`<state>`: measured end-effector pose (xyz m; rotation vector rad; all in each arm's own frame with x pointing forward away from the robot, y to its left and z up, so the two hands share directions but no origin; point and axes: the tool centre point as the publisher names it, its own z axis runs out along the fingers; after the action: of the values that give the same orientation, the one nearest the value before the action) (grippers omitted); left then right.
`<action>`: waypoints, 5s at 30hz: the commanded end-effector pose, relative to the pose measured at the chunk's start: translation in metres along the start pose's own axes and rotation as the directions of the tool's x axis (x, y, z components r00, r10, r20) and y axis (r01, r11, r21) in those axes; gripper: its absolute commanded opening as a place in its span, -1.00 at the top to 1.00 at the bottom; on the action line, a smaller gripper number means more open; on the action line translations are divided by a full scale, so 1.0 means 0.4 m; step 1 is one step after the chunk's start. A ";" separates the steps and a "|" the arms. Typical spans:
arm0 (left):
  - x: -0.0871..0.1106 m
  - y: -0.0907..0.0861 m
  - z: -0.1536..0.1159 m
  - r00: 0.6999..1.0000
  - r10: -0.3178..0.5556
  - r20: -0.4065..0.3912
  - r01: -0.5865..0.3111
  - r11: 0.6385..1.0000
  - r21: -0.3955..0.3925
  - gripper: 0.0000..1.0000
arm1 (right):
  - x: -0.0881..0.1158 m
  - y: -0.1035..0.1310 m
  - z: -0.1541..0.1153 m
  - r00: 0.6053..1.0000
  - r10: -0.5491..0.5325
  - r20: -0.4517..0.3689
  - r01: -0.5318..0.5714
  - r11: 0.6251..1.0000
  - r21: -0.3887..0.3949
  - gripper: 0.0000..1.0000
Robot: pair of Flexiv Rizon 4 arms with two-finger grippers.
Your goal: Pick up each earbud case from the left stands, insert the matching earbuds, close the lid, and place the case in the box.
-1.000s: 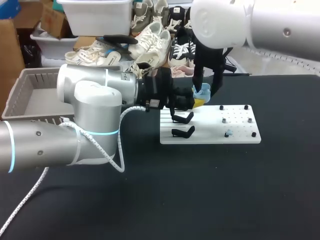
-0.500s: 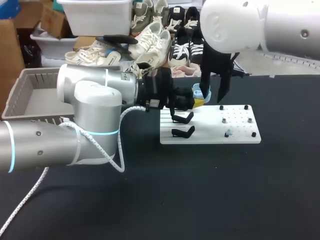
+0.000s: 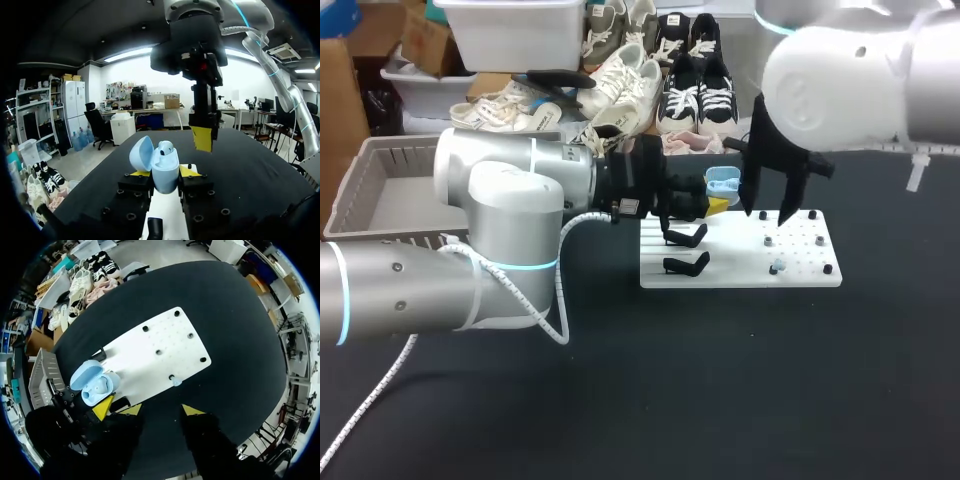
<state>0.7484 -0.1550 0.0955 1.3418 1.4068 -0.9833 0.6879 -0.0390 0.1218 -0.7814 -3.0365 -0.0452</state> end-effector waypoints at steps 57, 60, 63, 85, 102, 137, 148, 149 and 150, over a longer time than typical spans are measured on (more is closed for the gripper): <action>0.001 -0.004 -0.001 1.000 0.001 0.002 -0.001 1.000 -0.005 1.00 | -0.018 -0.090 0.227 0.975 -0.189 0.115 0.213 0.944 -0.250 -0.07; 0.001 -0.004 -0.001 1.000 0.001 0.002 -0.001 1.000 -0.005 1.00 | -0.022 -0.087 0.232 0.976 -0.188 0.112 0.211 0.945 -0.249 -0.03; 0.001 -0.004 -0.001 1.000 0.001 0.002 -0.001 1.000 -0.005 1.00 | -0.023 -0.083 0.235 0.976 -0.188 0.109 0.210 0.945 -0.249 -0.04; 0.001 -0.004 -0.001 1.000 0.001 0.002 -0.001 1.000 -0.005 1.00 | -0.033 -0.074 0.241 0.977 -0.191 0.097 0.210 0.947 -0.243 0.08; 0.001 -0.004 -0.001 1.000 0.001 0.002 -0.001 1.000 -0.005 1.00 | -0.031 -0.067 0.247 0.978 -0.192 0.085 0.208 0.948 -0.241 0.20; 0.001 -0.004 -0.001 1.000 0.001 0.002 -0.001 1.000 -0.005 1.00 | -0.013 -0.084 0.170 0.976 -0.174 0.128 0.199 0.955 -0.220 1.00; 0.001 -0.004 -0.001 1.000 0.001 0.002 -0.001 1.000 -0.005 1.00 | 0.003 -0.096 0.054 0.923 -0.310 0.227 0.349 0.923 -0.160 1.00; 0.001 -0.004 -0.001 1.000 0.001 0.002 -0.001 1.000 -0.005 1.00 | 0.005 -0.093 0.046 0.917 -0.325 0.232 0.362 0.922 -0.137 1.00; 0.001 -0.004 -0.001 1.000 0.001 0.002 -0.001 1.000 -0.005 1.00 | 0.005 -0.090 0.039 0.908 -0.346 0.238 0.382 0.915 -0.127 1.00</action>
<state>0.7484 -0.1550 0.0955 1.3418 1.4068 -0.9833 0.6765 -0.0727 0.0924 -0.2247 -3.3506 -0.2888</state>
